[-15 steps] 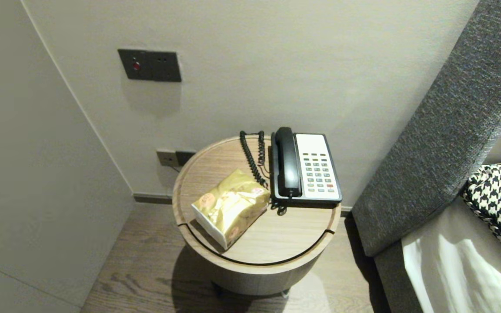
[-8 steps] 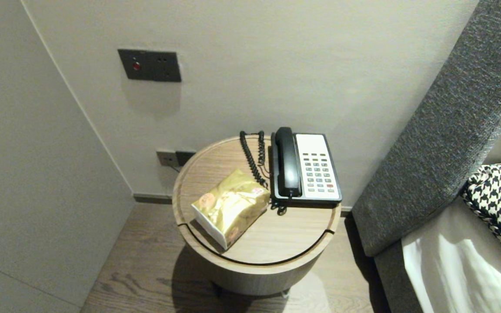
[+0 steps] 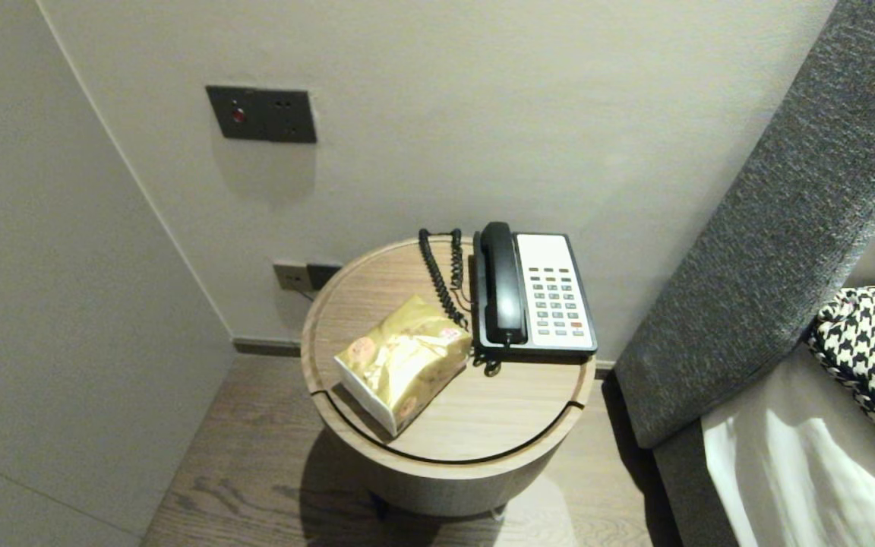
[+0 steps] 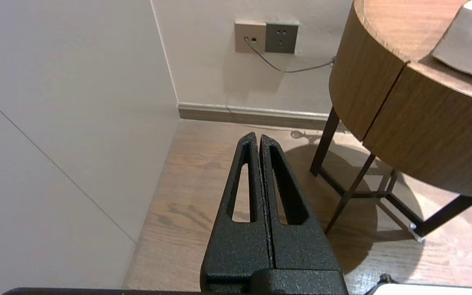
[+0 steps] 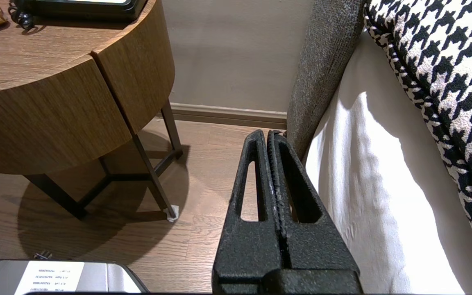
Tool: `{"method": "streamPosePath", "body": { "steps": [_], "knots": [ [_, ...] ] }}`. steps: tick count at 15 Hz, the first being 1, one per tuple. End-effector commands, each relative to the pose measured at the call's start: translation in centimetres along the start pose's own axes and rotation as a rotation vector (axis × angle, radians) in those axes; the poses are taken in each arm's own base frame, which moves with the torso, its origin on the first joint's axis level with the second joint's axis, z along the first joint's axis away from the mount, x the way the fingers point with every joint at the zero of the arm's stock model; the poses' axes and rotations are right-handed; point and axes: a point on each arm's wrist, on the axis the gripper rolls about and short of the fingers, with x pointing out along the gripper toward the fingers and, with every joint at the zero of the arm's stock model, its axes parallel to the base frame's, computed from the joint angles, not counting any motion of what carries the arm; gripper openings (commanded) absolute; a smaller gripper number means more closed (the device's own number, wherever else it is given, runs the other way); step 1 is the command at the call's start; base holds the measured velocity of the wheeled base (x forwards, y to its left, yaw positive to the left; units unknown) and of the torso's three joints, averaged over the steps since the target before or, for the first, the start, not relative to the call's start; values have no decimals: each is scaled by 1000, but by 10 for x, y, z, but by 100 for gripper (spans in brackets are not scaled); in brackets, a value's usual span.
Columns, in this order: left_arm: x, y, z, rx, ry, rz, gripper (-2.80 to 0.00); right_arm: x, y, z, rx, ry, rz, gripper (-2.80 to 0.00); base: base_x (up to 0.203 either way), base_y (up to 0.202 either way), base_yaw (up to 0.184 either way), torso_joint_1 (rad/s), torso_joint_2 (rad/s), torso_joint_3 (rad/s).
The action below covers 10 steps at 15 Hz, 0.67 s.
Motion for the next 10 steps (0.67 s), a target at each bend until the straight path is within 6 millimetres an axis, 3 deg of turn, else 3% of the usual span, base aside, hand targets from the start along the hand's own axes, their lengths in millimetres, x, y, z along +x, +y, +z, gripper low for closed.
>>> {"method": "streamPosePath", "body": {
  "steps": [1, 10],
  "knots": [
    [0, 0, -2, 2, 7, -1, -280, 0, 0, 0, -1, 2, 2, -280, 0, 0, 0, 0, 0, 0],
    [0, 0, -2, 2, 7, -9, -280, 0, 0, 0, -2, 3, 1, -280, 0, 0, 0, 0, 0, 0]
  ]
}}
